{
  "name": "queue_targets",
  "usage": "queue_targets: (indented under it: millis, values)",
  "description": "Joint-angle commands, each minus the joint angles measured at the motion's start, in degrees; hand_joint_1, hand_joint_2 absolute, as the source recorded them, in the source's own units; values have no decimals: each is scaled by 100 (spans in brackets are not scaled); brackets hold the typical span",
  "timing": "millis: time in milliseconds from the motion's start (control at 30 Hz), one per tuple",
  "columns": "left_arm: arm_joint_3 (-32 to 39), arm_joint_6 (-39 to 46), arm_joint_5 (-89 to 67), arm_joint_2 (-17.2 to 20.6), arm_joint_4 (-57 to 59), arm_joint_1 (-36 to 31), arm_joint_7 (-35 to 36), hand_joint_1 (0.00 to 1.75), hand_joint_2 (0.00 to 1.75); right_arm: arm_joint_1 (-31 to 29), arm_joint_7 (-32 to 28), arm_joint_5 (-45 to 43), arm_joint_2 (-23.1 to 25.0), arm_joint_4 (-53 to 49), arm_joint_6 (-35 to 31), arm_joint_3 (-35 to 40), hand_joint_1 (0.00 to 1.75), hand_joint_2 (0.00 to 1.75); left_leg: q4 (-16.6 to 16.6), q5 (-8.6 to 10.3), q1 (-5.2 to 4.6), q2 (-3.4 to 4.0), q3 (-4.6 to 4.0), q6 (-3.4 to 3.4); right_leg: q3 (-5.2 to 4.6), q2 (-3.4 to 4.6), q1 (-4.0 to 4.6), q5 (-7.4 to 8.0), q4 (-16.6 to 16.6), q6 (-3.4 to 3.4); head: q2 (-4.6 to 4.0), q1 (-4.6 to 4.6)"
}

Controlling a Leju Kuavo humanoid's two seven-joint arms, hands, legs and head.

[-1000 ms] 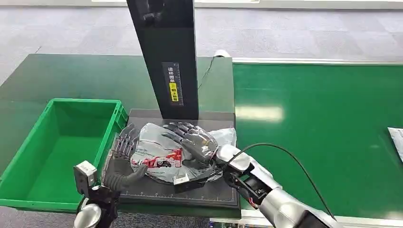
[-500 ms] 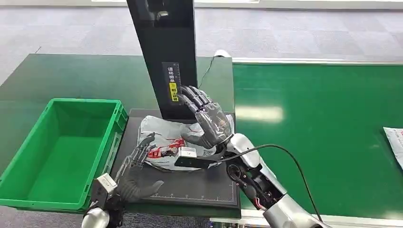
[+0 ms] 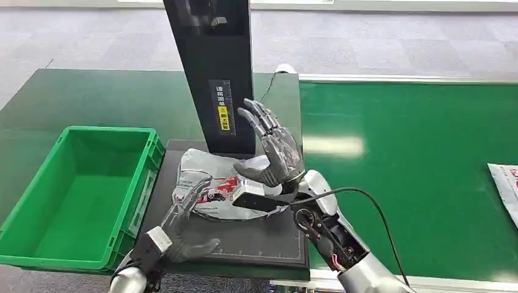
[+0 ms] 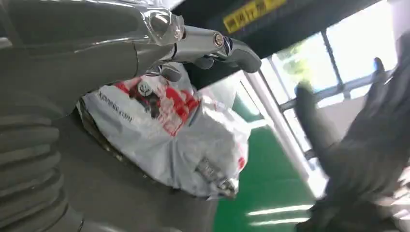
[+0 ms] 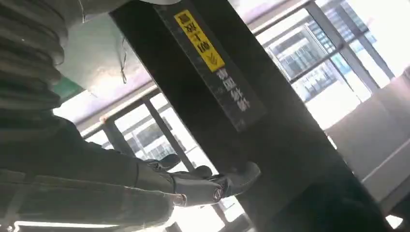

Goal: Moved the parcel from conveyor to table for the left to box.

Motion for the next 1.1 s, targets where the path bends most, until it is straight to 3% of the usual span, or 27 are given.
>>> queue_targets:
  millis: [33,200,233,267,300,667,700,733,767,800,1100]
  values:
    - [-739,273,-391,120,967,-809,250,0,175,206,-86,-353,-54,-444,26,-404,0,175,-1,6,-2,-17,-4,2,0,-11,-2,1,-1,-1,0,0]
    - [-1662,1065,-2606,191,2329,-2075,1621,0,175,331,-111,-468,-56,-464,14,-497,0,175,2,10,0,-38,-7,3,3,-29,0,0,-2,-1,0,0]
    - [-1816,958,-2857,154,2689,-2332,1715,0,175,345,-114,-482,-24,-415,32,-500,0,175,4,9,-1,-37,-6,2,3,-29,-1,0,0,-1,0,0]
    - [-2178,279,-3170,17,3592,-2917,2040,0,175,423,-76,-427,57,-349,17,-518,0,175,3,17,1,-58,-15,4,2,-43,2,4,-3,-2,0,-2]
    - [-2188,369,-3204,-135,4102,-3147,1953,0,175,457,-84,-397,94,-315,-26,-517,0,175,3,15,0,-53,-8,3,6,-43,0,1,-1,-1,0,2]
    - [-2611,508,-3840,-384,5364,-3661,2096,0,175,596,-96,-433,196,-83,22,-502,0,175,-9,18,0,-17,12,5,21,0,-1,19,-11,-3,0,-2]
    - [-2601,498,-3816,-410,5431,-3692,2069,133,175,647,-111,-431,215,-43,7,-498,0,175,-8,21,1,-20,10,6,20,-2,0,22,-13,-3,0,0]
    - [-2585,495,-3784,-418,5456,-3695,2028,161,175,707,-136,-424,218,-47,-11,-497,0,175,-2,10,-1,-18,28,4,38,-4,-3,11,-3,-2,0,0]
    - [-2584,497,-3781,-411,5457,-3695,2022,161,175,726,-145,-419,216,-51,-22,-494,0,175,-10,19,-1,-18,28,5,37,0,-1,21,-11,-3,0,-2]
    - [-2556,516,-3738,-397,5434,-3674,1966,173,175,764,-158,-411,205,-82,-27,-493,0,175,-6,14,0,-15,35,4,44,-1,-2,16,-7,-3,0,2]
    - [-2406,952,-3446,-159,4719,-3524,1573,175,175,862,-166,-443,77,-310,87,-581,0,175,-10,24,-2,-1,43,2,46,9,-2,28,-9,-7,0,0]
